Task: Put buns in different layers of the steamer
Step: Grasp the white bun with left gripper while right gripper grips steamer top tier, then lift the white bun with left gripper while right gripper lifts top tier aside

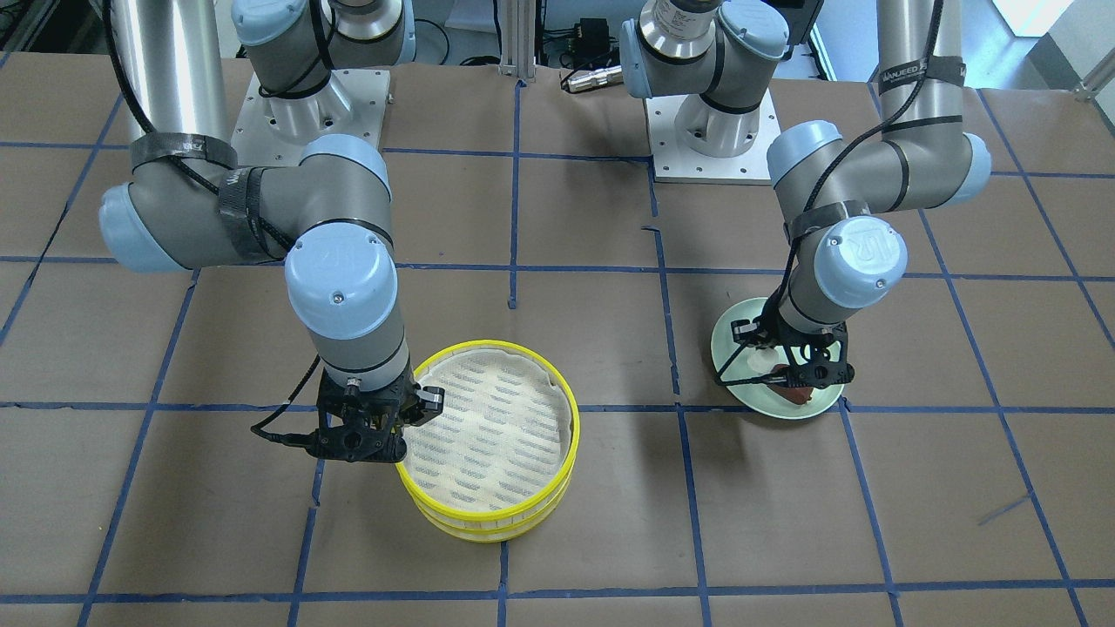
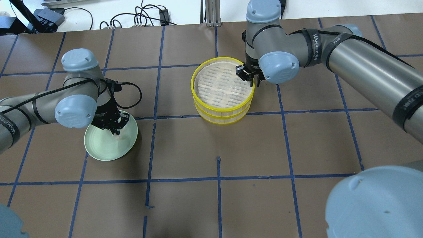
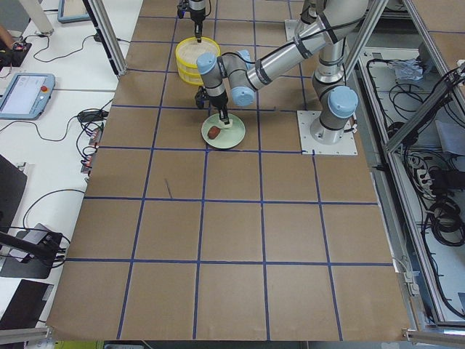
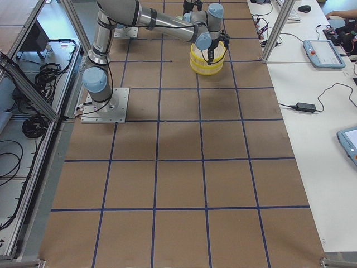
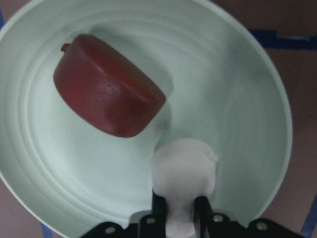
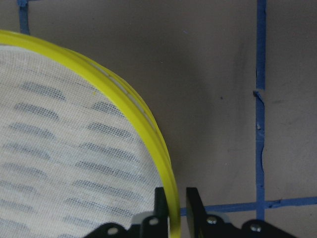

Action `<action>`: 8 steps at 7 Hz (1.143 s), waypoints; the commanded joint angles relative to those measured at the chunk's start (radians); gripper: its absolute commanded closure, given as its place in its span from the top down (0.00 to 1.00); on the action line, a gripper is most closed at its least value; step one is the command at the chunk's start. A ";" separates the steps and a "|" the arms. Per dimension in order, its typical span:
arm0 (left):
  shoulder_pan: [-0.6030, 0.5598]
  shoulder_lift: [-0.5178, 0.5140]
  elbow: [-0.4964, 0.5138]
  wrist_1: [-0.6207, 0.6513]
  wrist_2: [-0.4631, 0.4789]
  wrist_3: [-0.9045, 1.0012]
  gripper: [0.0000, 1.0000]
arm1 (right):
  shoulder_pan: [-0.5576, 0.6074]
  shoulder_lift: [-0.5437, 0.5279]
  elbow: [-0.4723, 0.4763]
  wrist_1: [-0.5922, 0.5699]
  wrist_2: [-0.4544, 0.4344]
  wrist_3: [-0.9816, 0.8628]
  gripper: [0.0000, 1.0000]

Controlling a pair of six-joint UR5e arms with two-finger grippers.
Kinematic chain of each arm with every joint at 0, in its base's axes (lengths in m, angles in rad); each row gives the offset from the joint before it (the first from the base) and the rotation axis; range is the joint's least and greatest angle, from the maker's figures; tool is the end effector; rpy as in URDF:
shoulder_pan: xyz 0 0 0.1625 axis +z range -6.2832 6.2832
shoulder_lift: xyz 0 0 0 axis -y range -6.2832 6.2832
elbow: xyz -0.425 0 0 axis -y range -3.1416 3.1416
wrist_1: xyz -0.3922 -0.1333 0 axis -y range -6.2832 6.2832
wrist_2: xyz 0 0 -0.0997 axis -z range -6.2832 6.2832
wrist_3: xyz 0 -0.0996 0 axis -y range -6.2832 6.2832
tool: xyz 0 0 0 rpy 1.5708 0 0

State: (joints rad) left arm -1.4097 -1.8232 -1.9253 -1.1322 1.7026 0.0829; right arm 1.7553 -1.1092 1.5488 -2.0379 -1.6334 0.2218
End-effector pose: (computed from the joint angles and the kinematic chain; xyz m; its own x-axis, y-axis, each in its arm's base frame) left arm -0.0368 -0.5227 0.2363 -0.9917 -0.0562 -0.1152 -0.0763 0.9811 0.1777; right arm 0.2435 -0.6123 0.2795 -0.9977 0.0392 0.0550 0.0370 0.9985 -0.0406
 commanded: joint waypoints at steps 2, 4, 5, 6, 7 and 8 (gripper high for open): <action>-0.009 0.114 0.173 -0.206 -0.006 0.009 0.09 | -0.005 -0.023 0.011 0.016 -0.003 -0.012 0.18; -0.034 0.114 0.219 -0.195 -0.035 0.000 0.08 | -0.060 -0.131 0.007 0.120 -0.026 -0.101 0.18; -0.057 0.107 0.245 -0.128 -0.060 -0.003 0.08 | -0.150 -0.162 0.005 0.139 -0.046 -0.190 0.18; -0.064 0.090 0.253 -0.088 -0.110 -0.024 0.08 | -0.259 -0.167 0.007 0.157 -0.037 -0.293 0.18; -0.069 0.073 0.255 -0.048 -0.197 -0.097 0.08 | -0.328 -0.158 0.008 0.147 -0.042 -0.420 0.18; -0.125 0.062 0.265 0.007 -0.316 -0.163 0.08 | -0.364 -0.140 0.011 0.137 -0.055 -0.446 0.14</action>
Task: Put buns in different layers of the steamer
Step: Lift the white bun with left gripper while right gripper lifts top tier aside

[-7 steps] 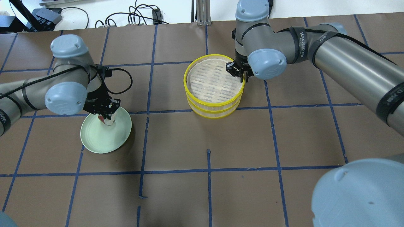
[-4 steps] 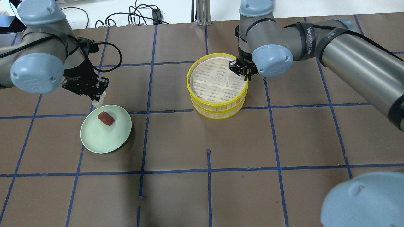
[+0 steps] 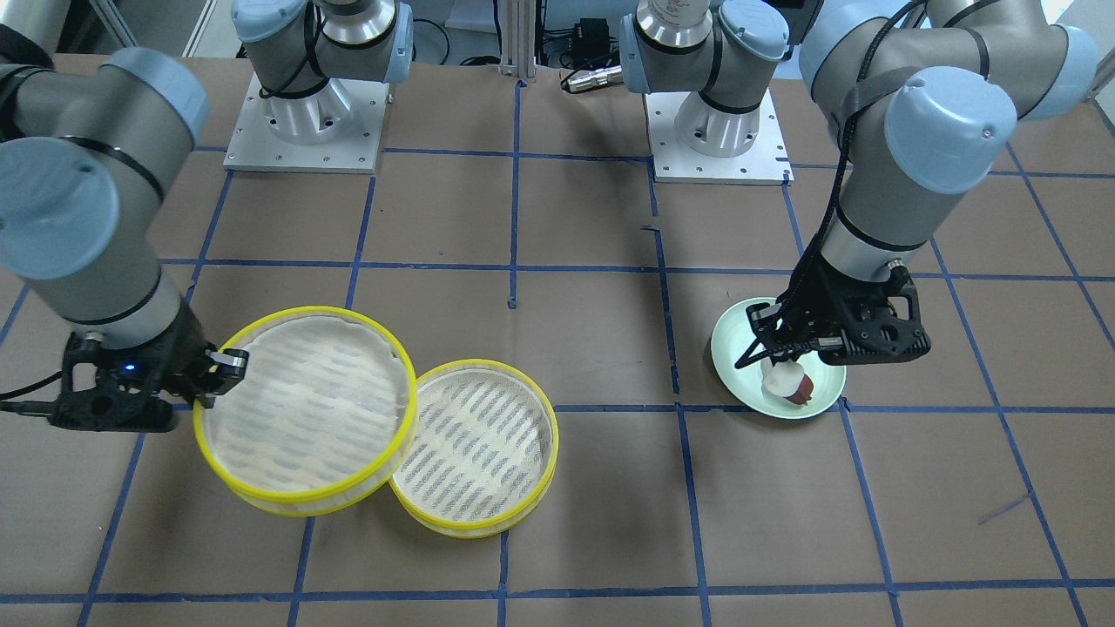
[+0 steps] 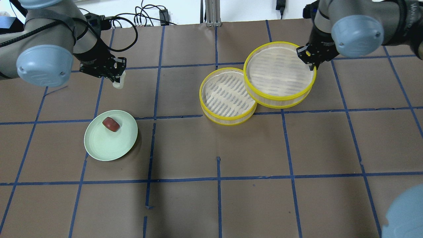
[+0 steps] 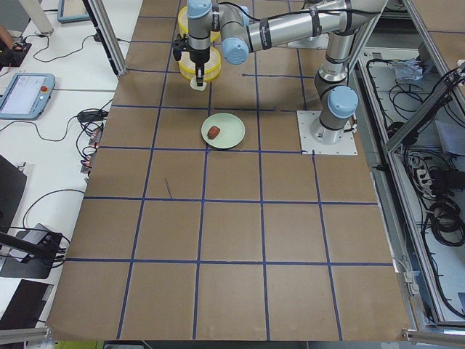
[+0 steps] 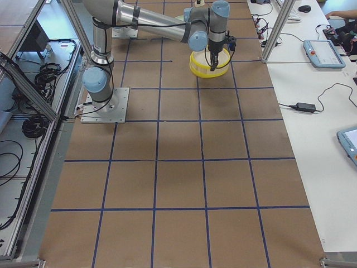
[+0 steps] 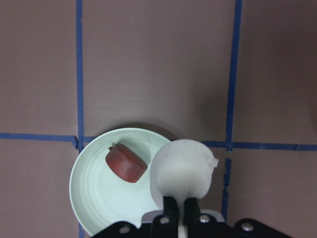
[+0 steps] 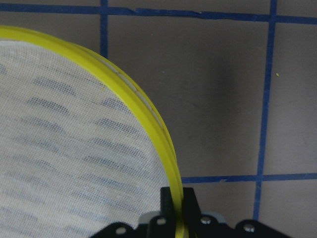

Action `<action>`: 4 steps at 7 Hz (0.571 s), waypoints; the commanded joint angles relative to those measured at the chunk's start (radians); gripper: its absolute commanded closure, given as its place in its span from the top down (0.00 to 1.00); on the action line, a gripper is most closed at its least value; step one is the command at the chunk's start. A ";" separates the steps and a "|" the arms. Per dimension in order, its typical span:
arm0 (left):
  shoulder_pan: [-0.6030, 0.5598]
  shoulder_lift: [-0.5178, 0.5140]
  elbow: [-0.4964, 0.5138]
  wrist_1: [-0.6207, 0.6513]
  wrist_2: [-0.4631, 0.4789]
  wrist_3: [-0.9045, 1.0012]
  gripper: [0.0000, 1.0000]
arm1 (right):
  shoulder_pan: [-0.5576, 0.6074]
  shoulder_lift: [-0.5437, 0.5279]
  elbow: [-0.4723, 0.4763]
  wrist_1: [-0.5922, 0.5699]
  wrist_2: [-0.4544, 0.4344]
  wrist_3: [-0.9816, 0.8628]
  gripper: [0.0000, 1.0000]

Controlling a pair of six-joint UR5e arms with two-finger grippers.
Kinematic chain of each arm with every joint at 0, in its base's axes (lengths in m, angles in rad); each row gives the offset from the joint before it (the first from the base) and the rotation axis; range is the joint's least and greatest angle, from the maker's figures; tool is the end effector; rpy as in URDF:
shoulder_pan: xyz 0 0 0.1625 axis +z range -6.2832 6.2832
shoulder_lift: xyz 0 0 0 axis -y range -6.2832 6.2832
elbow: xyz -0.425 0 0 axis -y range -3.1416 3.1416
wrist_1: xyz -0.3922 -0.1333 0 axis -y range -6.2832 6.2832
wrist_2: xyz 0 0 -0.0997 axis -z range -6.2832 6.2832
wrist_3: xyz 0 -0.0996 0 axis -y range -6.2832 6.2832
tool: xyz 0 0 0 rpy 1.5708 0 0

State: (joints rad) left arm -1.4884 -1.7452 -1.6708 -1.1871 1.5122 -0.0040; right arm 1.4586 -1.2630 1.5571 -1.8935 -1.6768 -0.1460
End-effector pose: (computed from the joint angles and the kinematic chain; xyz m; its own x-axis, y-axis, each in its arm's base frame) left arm -0.0925 -0.5708 0.3868 -0.9951 -0.0798 0.0586 -0.0858 0.9903 -0.1088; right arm 0.0541 -0.6165 0.3577 -0.9936 -0.0314 0.1088 -0.0330 0.9994 -0.0129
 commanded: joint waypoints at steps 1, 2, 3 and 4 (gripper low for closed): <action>-0.125 -0.045 0.050 0.101 -0.154 -0.199 0.08 | -0.095 0.036 0.003 -0.009 -0.024 -0.081 0.11; -0.197 -0.107 0.115 0.136 -0.155 -0.323 0.08 | -0.119 0.054 0.004 -0.031 -0.033 -0.089 0.10; -0.273 -0.176 0.123 0.196 -0.144 -0.456 0.08 | -0.124 0.057 0.004 -0.032 -0.037 -0.105 0.10; -0.333 -0.253 0.123 0.348 -0.144 -0.607 0.08 | -0.124 0.059 0.009 -0.032 -0.037 -0.104 0.10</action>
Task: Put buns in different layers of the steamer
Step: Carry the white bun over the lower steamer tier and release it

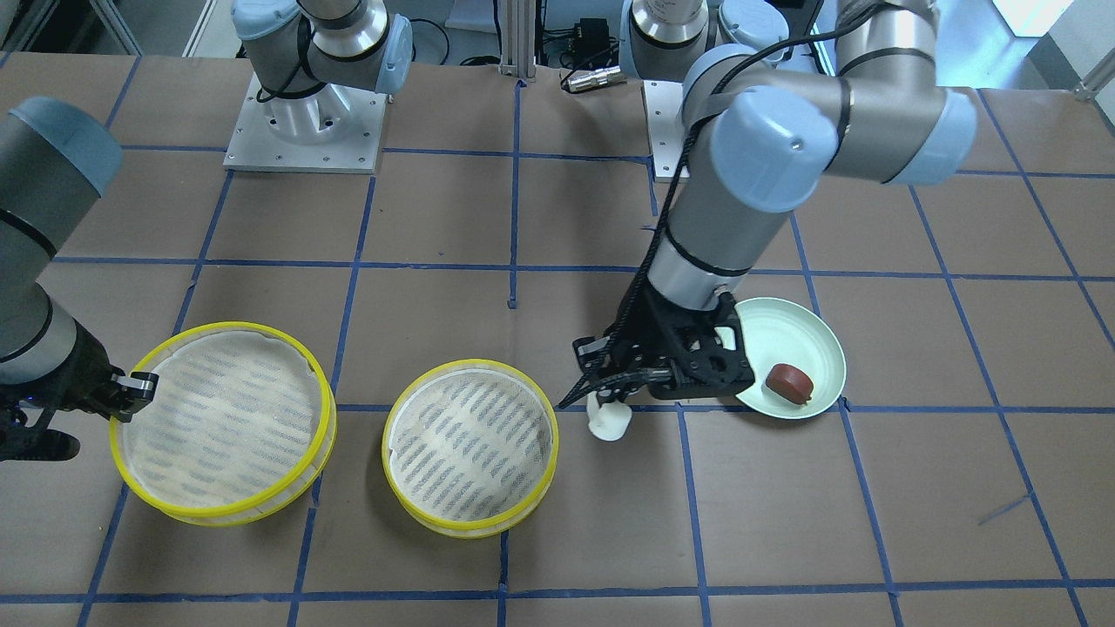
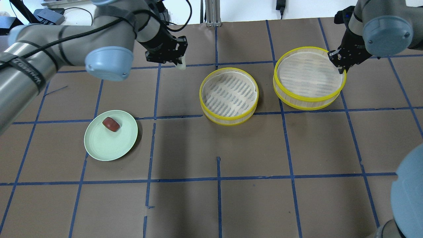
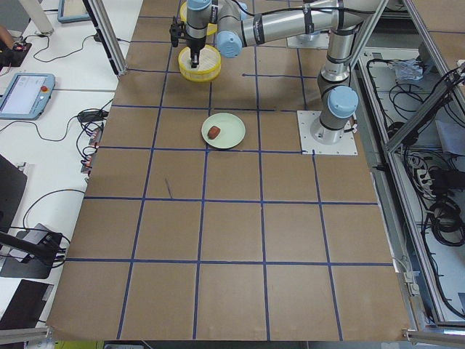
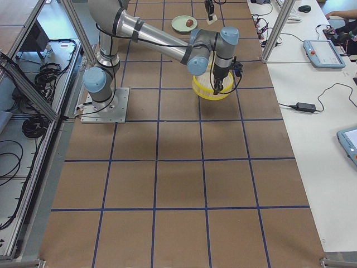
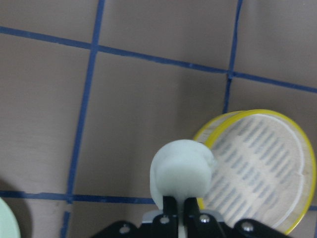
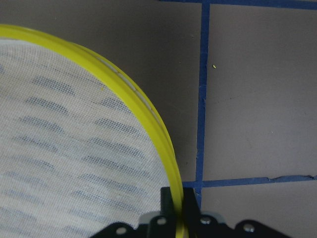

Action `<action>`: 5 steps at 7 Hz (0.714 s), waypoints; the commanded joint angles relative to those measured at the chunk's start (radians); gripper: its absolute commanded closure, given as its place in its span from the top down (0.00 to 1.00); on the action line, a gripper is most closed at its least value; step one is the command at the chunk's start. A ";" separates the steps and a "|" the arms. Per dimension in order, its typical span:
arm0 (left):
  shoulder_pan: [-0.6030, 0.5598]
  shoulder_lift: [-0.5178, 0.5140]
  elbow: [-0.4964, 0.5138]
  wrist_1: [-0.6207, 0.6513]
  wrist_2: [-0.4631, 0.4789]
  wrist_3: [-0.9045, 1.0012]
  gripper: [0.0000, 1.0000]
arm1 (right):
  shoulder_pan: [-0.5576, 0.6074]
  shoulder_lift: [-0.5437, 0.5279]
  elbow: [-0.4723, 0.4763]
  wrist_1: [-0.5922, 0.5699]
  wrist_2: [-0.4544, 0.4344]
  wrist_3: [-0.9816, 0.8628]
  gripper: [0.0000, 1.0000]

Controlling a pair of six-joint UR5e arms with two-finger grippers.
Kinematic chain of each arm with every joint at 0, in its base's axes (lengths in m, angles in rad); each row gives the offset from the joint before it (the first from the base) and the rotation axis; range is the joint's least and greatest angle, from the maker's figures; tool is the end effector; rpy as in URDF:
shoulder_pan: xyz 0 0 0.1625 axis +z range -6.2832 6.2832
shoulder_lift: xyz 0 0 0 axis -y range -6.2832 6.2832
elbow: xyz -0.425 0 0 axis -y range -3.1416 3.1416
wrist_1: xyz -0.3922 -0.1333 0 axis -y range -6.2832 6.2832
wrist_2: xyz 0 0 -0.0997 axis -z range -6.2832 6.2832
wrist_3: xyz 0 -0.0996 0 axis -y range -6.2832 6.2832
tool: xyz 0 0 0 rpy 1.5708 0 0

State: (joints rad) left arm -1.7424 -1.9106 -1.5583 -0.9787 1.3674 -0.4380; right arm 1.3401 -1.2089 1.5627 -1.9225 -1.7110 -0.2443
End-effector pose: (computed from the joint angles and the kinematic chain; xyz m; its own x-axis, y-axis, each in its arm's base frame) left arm -0.2596 -0.5993 0.3691 -0.9356 -0.2047 0.2876 -0.2562 0.9542 -0.1543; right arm -0.0251 -0.6288 0.3253 -0.9907 -0.0161 0.1351 -0.0113 0.9993 0.0358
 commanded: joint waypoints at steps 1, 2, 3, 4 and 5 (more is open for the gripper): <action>-0.123 -0.138 0.009 0.213 0.002 -0.258 0.15 | -0.006 0.006 0.004 -0.003 -0.002 -0.006 0.10; -0.134 -0.154 -0.006 0.215 0.007 -0.258 0.76 | -0.006 0.005 0.010 -0.003 -0.001 -0.004 0.10; -0.135 -0.151 -0.037 0.215 0.007 -0.260 0.99 | -0.006 0.003 0.010 -0.003 0.002 -0.001 0.10; -0.137 -0.153 -0.052 0.215 0.006 -0.257 1.00 | -0.006 0.002 0.010 -0.001 0.005 0.008 0.10; -0.135 -0.153 -0.061 0.215 0.006 -0.257 1.00 | -0.006 0.000 0.007 0.000 0.004 0.011 0.10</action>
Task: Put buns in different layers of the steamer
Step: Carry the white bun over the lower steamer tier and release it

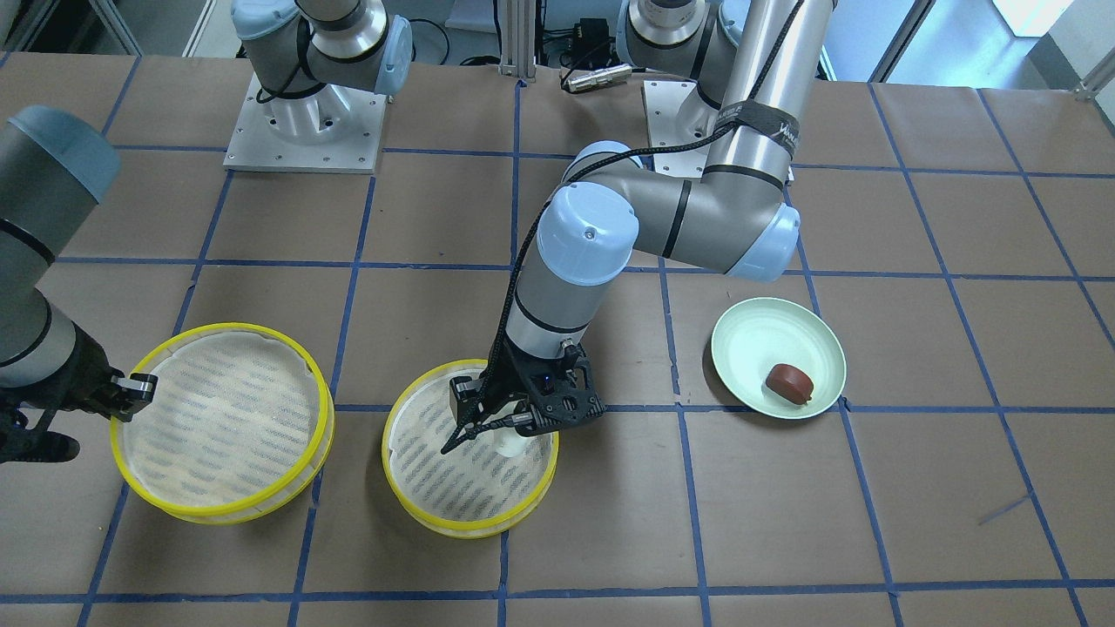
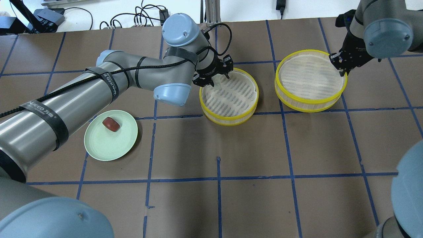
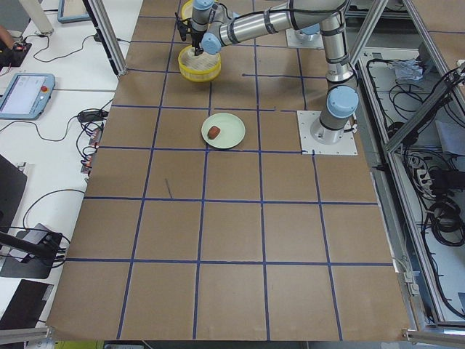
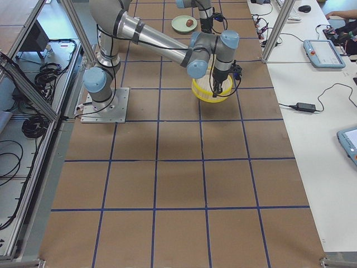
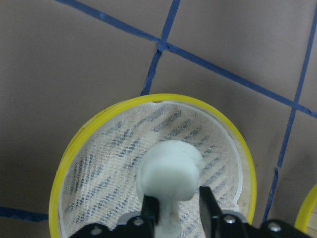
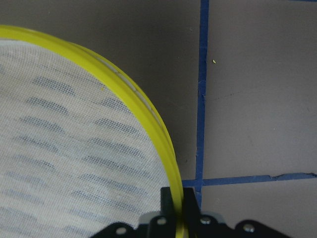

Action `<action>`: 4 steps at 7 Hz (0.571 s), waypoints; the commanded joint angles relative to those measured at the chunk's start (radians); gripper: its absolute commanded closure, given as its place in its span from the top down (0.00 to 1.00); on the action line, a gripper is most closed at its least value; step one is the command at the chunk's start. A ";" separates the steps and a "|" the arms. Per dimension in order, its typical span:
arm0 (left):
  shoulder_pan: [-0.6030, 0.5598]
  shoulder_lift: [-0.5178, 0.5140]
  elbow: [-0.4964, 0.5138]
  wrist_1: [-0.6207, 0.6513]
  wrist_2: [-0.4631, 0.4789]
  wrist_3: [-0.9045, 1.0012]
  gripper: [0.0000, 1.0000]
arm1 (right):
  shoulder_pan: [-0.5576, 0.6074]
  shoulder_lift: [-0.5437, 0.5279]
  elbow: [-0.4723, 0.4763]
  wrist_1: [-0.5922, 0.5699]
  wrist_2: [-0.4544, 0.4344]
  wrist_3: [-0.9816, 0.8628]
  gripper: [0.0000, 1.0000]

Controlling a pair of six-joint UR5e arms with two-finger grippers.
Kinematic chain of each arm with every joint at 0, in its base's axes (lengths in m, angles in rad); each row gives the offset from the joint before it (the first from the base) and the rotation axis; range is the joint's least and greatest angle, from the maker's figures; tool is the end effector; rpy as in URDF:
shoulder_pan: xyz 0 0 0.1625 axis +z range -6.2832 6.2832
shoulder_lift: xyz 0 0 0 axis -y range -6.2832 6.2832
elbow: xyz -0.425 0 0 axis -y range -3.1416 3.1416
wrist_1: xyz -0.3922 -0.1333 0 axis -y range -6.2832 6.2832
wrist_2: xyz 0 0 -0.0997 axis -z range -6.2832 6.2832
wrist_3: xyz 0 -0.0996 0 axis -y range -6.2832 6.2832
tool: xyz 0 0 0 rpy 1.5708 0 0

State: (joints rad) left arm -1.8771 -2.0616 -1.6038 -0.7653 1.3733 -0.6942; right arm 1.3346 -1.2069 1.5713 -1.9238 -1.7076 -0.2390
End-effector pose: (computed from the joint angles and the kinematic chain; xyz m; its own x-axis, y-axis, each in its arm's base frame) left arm -0.3456 -0.5859 0.2751 -0.8912 -0.3187 0.3227 -0.3650 0.9263 -0.0931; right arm -0.0278 -0.6272 0.3201 -0.9915 -0.0064 0.1298 -0.0008 0.9991 0.0434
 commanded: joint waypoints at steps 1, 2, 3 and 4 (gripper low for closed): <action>-0.002 0.000 -0.016 0.001 0.000 0.002 1.00 | 0.001 -0.002 -0.005 0.002 0.002 0.044 0.11; -0.001 0.011 -0.016 0.001 0.001 0.007 1.00 | 0.003 -0.005 -0.010 0.002 -0.003 0.076 0.11; -0.001 0.024 -0.015 0.001 0.001 0.039 1.00 | 0.002 -0.005 -0.010 0.002 -0.003 0.079 0.11; -0.001 0.025 -0.015 0.001 0.001 0.041 1.00 | 0.003 -0.005 -0.008 0.003 0.000 0.081 0.11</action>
State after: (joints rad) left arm -1.8778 -2.0429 -1.6187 -0.7640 1.3743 -0.6657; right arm 1.3367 -1.2112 1.5629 -1.9217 -1.7092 -0.1655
